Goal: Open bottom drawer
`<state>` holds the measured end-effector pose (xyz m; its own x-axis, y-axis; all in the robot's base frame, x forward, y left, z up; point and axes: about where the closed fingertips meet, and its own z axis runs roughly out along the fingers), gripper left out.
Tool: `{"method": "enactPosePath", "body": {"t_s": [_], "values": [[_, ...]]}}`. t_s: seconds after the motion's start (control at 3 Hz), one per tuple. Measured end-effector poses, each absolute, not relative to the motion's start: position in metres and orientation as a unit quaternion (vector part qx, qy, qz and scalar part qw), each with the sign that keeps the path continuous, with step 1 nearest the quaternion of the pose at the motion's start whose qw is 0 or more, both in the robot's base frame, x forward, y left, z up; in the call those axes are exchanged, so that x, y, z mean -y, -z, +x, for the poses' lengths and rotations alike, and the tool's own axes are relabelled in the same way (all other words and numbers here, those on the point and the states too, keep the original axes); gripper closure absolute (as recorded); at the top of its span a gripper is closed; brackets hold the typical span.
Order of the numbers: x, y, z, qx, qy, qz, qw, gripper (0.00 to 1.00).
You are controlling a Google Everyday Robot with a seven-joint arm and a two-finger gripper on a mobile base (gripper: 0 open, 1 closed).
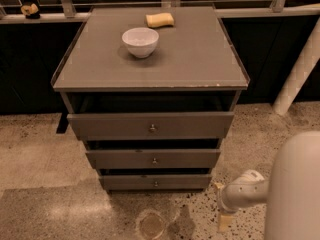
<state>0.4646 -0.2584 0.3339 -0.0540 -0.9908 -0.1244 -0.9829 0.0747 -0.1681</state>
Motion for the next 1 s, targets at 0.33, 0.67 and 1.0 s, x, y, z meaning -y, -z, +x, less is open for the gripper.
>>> {"method": "enactPosePath", "body": {"t_s": [0.33, 0.67, 1.0], "values": [[0.264, -0.276, 0.479, -0.738, 0.005, -0.671, 0.074, 0.0], [0.259, -0.243, 0.501, -0.733, 0.005, -0.675, 0.086, 0.0], [0.25, -0.247, 0.516, -0.709, 0.018, -0.691, 0.137, 0.0]]}}
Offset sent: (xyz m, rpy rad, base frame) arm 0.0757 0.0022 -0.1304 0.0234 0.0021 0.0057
